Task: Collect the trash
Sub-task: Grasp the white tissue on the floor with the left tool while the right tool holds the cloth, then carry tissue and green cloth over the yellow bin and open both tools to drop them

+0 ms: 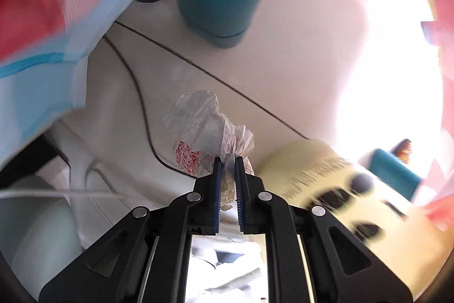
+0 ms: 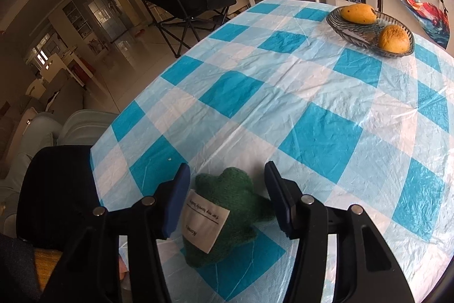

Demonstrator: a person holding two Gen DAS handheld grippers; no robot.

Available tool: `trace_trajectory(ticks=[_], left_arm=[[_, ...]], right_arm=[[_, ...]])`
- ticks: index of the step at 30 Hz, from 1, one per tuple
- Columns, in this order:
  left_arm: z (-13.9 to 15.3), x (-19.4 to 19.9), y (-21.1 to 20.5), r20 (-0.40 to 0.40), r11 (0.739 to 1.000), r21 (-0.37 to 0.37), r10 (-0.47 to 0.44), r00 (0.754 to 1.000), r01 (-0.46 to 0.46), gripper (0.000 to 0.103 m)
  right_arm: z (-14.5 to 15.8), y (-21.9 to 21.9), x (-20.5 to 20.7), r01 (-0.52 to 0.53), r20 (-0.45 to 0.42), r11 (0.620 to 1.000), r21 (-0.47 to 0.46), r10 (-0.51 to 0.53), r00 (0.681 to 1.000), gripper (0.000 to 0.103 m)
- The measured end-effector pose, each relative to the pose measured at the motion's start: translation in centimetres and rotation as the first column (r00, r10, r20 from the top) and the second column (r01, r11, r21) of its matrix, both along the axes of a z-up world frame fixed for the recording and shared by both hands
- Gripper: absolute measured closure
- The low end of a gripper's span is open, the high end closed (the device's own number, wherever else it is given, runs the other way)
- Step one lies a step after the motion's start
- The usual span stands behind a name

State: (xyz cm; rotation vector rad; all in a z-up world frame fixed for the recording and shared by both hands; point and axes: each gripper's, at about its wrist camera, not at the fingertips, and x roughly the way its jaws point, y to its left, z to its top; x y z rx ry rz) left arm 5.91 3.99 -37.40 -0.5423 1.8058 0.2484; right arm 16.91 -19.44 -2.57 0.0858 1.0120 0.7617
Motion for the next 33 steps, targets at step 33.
trace_trajectory(ticks=[33], left_arm=[[20.3, -15.4, -7.0, 0.187, 0.814, -0.562, 0.300, 0.935, -0.149, 0.103]], right_arm=[[0.1, -1.0, -1.9, 0.024, -0.032, 1.000, -0.016, -0.025, 0.999, 0.053]])
